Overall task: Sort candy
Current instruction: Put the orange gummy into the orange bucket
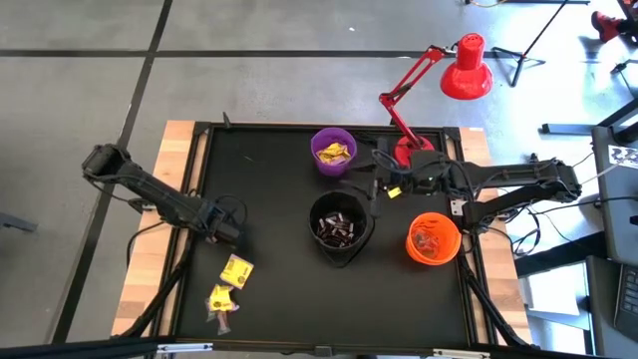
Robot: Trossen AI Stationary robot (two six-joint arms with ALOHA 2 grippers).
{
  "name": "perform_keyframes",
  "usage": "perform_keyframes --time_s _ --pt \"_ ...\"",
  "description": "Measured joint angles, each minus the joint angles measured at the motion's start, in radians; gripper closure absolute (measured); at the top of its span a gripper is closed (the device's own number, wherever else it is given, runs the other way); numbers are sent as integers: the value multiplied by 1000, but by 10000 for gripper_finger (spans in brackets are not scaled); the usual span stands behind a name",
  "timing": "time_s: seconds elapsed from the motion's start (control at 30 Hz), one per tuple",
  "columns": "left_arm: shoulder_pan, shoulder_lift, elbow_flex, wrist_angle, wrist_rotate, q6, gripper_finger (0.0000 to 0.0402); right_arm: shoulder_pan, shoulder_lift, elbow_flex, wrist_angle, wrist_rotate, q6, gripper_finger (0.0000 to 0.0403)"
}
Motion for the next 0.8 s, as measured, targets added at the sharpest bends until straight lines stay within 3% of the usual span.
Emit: perform_keyframes --time_s 0.3,0.47,0.67,0.8 --pt "76 0 -26 28 16 -50 199 0 0 0 3 57 42 253" --pt "104 0 -27 68 -6 12 199 0 22 0 0 58 52 253" --pt "106 0 -27 267 -41 130 199 0 78 0 -1 58 70 253" --pt "106 0 3 227 -38 141 199 1 114 0 0 40 109 253"
